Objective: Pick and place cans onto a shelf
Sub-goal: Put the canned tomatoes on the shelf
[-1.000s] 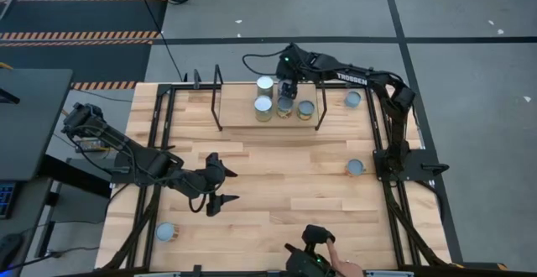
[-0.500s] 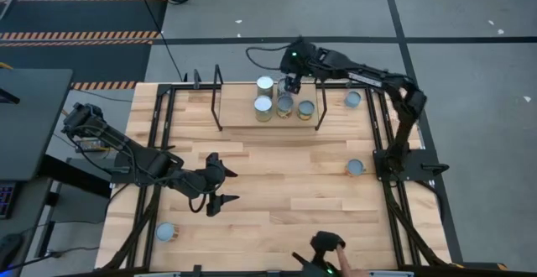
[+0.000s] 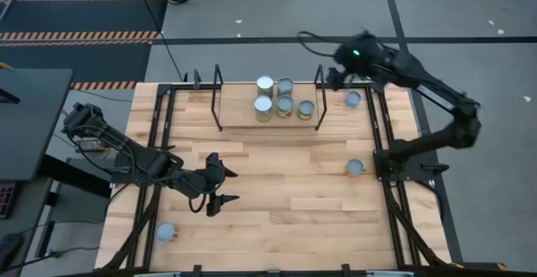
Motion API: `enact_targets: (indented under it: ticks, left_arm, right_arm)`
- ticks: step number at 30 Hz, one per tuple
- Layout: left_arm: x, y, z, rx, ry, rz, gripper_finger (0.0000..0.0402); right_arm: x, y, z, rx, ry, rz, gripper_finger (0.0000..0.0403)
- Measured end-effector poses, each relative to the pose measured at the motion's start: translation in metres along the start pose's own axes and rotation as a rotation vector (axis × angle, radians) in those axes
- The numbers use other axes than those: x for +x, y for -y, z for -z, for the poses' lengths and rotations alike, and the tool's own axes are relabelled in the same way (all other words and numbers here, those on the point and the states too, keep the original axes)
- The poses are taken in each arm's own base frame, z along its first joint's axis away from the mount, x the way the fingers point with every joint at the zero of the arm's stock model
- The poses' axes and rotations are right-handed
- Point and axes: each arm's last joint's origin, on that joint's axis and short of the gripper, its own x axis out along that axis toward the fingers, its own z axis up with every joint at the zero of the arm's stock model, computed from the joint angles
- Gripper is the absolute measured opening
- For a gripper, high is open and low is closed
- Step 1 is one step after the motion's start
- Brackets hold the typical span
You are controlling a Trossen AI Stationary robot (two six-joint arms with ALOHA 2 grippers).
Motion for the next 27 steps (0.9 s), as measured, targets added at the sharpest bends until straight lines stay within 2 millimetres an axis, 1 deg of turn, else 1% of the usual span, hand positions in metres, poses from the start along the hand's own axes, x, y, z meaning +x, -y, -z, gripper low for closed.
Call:
enact_targets:
  ticks: [3,5,8,11,15,19,23,27]
  left_arm:
    - [0.0,0.0,0.0,0.0,0.0,0.0,0.0341]
    - [0.0,0.0,0.0,0.0,0.0,0.0,0.0341]
    - [0.0,0.0,0.0,0.0,0.0,0.0,0.0341]
    - [0.0,0.0,0.0,0.0,0.0,0.0,0.0341]
    - [0.0,0.0,0.0,0.0,0.0,0.0,0.0341]
    - [0.0,0.0,0.0,0.0,0.0,0.0,0.0341]
    - [0.0,0.0,0.0,0.0,0.0,0.0,0.0341]
    - [0.0,0.0,0.0,0.0,0.0,0.0,0.0341]
  right_arm:
    - [-0.012,0.006,0.03,0.11,0.01,-0.005,0.0346]
    - [-0.016,0.006,0.051,0.146,0.006,-0.046,0.0346]
    - [-0.022,-0.002,0.078,0.154,-0.006,-0.167,0.0346]
    - [-0.031,-0.016,0.097,0.144,-0.004,-0.322,0.0346]
    - [-0.048,-0.036,0.104,0.134,0.057,-0.488,0.0346]
    - [-0.062,-0.063,0.106,0.092,0.147,-0.678,0.0346]
    - [-0.068,-0.098,0.11,0.037,0.25,-0.848,0.0346]
    - [-0.067,-0.13,0.119,-0.032,0.367,-0.938,0.0346]
